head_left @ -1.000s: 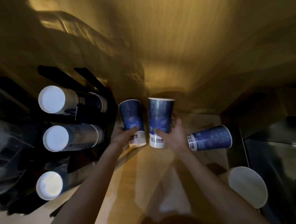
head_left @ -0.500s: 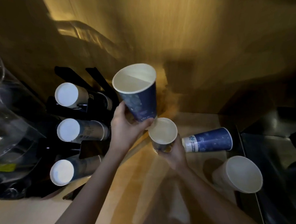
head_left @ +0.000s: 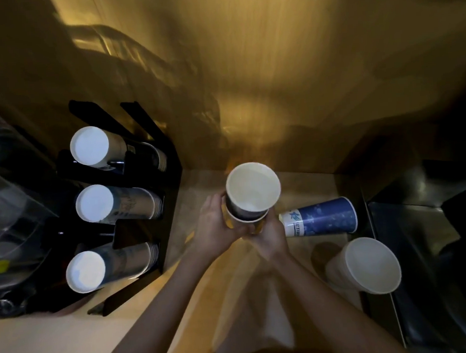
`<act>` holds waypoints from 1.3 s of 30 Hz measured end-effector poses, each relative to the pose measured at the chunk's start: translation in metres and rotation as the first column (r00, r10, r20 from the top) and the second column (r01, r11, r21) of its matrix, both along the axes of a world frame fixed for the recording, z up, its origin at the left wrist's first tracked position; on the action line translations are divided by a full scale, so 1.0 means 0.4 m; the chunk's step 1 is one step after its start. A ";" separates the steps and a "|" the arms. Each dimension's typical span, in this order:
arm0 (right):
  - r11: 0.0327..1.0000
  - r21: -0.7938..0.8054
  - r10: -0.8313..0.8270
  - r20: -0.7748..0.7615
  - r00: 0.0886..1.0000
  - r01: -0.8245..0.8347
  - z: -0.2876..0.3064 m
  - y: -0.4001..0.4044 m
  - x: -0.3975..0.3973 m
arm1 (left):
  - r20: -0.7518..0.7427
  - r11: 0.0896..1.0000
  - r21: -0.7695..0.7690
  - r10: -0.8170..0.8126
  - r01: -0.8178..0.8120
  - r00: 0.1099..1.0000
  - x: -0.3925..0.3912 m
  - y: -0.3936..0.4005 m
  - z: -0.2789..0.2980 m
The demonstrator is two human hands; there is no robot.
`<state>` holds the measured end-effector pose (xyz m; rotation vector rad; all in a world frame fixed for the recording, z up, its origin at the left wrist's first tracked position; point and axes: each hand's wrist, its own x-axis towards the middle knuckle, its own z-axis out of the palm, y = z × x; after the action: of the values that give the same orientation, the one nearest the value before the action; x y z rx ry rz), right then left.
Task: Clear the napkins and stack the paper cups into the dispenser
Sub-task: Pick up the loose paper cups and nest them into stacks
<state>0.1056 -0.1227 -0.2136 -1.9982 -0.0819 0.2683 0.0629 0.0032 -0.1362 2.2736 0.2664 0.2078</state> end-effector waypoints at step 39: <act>0.362 0.566 -0.283 -0.690 0.666 0.740 0.127 -0.128 0.115 | 0.079 0.930 -0.367 0.014 0.016 0.997 0.031 -0.021 -0.114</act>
<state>0.1518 -0.1737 -0.1627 -0.8363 0.6847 0.2251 0.0753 -0.0051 -0.1817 1.8883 0.2396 0.2281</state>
